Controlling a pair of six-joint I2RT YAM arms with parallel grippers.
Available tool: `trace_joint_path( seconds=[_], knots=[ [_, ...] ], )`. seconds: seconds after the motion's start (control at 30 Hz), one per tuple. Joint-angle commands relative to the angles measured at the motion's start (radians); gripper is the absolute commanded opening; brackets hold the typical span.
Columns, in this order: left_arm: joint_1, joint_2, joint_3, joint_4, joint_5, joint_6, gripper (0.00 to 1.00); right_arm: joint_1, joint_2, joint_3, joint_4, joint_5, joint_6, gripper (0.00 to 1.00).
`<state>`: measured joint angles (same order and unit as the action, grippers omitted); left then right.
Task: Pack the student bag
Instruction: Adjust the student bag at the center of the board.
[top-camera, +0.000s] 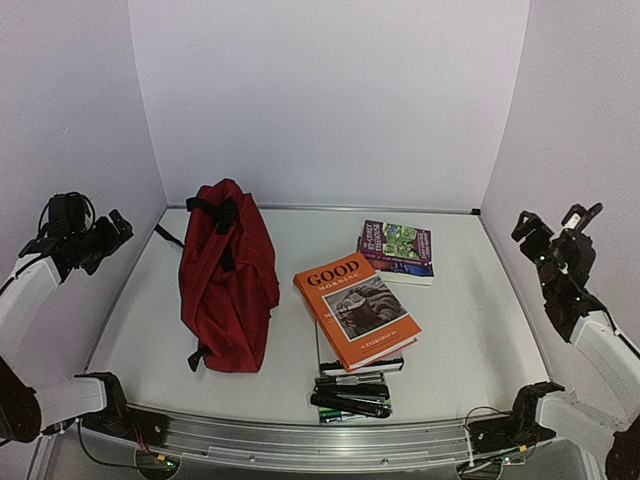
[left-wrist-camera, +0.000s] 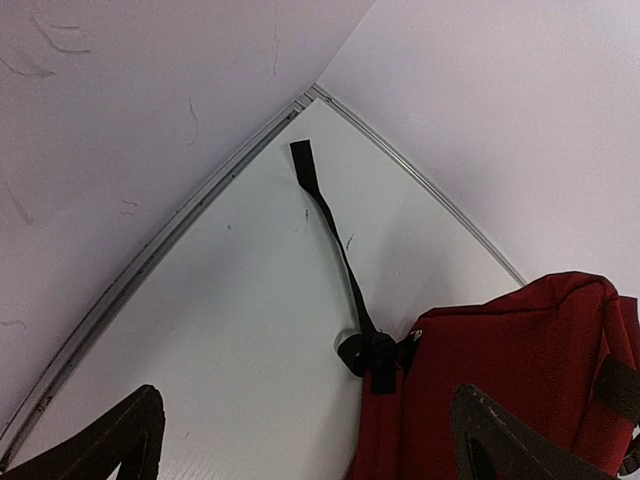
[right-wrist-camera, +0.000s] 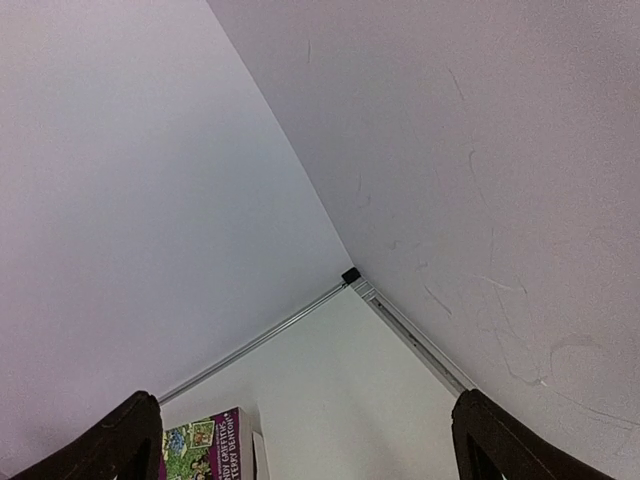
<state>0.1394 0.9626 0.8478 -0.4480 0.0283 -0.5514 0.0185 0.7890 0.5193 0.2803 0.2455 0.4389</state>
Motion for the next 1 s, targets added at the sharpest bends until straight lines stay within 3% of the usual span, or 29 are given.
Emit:
trace_joint_path(
  seconds=[0.0,0.17,0.3,0.47,0.7,0.77,0.97],
  knots=[
    [0.003,0.035,0.053,-0.018,0.065,-0.033,1.0,0.002,0.032,0.071,-0.027,-0.041,-0.006,0.98],
    [-0.026,0.056,0.072,0.014,0.281,0.009,0.97,0.003,0.029,0.097,-0.044,-0.133,-0.019,0.98],
    [-0.227,0.063,0.102,-0.018,0.247,0.051,0.97,0.003,0.04,0.118,-0.046,-0.304,-0.045,0.98],
    [-0.352,0.08,0.057,0.082,0.421,-0.007,0.98,0.006,0.128,0.188,-0.096,-0.506,-0.056,0.98],
    [-0.486,0.088,-0.005,0.117,0.371,-0.069,0.99,0.083,0.195,0.199,-0.118,-0.554,-0.055,0.98],
    [-0.491,0.09,-0.025,0.138,0.367,-0.078,0.89,0.109,0.205,0.201,-0.118,-0.542,-0.056,0.98],
    [-0.481,0.062,-0.045,0.083,0.138,-0.137,0.36,0.174,0.222,0.219,-0.118,-0.501,-0.055,0.98]
  ],
)
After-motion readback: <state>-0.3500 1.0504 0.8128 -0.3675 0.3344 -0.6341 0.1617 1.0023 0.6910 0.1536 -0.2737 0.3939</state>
